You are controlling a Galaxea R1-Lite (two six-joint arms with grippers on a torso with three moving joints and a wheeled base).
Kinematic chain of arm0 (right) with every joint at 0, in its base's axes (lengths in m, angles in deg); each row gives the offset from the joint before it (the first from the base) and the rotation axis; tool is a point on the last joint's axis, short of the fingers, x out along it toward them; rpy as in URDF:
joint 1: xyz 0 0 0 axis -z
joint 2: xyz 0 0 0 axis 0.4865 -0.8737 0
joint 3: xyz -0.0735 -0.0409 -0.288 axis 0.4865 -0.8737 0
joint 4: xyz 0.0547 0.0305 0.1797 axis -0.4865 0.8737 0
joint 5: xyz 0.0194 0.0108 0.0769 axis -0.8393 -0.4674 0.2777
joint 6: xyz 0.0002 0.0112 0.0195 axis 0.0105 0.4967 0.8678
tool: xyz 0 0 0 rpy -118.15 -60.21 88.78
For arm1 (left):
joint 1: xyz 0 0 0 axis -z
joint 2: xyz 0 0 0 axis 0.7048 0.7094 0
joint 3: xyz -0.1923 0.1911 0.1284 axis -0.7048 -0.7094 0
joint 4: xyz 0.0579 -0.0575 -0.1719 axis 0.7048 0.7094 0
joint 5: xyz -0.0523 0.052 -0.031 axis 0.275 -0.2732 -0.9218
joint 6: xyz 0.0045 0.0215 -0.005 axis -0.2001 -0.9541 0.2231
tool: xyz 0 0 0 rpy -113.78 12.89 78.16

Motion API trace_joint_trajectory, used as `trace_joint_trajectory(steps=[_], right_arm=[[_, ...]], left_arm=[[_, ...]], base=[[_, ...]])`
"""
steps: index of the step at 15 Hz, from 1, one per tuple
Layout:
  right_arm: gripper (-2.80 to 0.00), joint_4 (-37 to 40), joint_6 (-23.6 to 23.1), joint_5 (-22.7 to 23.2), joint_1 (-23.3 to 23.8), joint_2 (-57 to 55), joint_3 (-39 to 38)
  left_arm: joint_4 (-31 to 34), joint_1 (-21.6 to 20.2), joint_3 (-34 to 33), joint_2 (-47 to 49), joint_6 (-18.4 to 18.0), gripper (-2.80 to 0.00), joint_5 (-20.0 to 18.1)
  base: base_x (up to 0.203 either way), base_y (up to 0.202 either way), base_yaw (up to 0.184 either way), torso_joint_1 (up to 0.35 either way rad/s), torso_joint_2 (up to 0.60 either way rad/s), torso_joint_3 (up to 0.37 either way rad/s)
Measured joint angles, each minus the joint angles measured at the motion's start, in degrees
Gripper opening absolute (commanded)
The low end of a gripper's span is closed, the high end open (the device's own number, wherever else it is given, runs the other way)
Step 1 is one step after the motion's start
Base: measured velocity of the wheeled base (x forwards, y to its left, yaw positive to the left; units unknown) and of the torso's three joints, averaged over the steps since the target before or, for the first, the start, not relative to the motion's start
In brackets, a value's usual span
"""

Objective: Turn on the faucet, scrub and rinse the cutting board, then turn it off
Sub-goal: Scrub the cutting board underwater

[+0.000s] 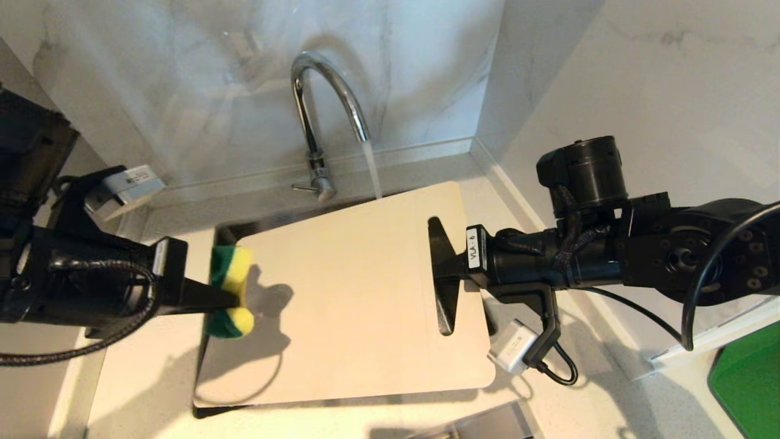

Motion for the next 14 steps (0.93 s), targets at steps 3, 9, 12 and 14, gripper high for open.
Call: trace_joint_trajectory(steps=[3,9,12,14], right_arm=[[-2.80,0.00,0.01,0.09,0.38,0.34,-0.14],[-2.80,0.00,0.00,0.01,0.74,0.62,-0.53],[-2.80,0.00,0.00,0.05,1.23,0.89,-0.69],[-2.80,0.02,0.01,-0.05,1.32,1.02,-0.74]], left_arm=[[-0.99,10.33,0.40,4.08,3.36,-2.80,9.18],[-5.53,14.54,-0.44,10.75,1.30,-2.80,13.03],[-8.14,14.42,-3.41,12.85,1.32,-2.80,13.09],[-10.77,13.59,-6.46,13.04,1.45,-2.80,13.00]], base=[[0.000,0.000,0.000,0.000,0.00,0.000],[0.000,0.000,0.000,0.000,0.00,0.000],[0.000,0.000,0.000,0.000,0.00,0.000],[0.000,0.000,0.000,0.000,0.00,0.000]])
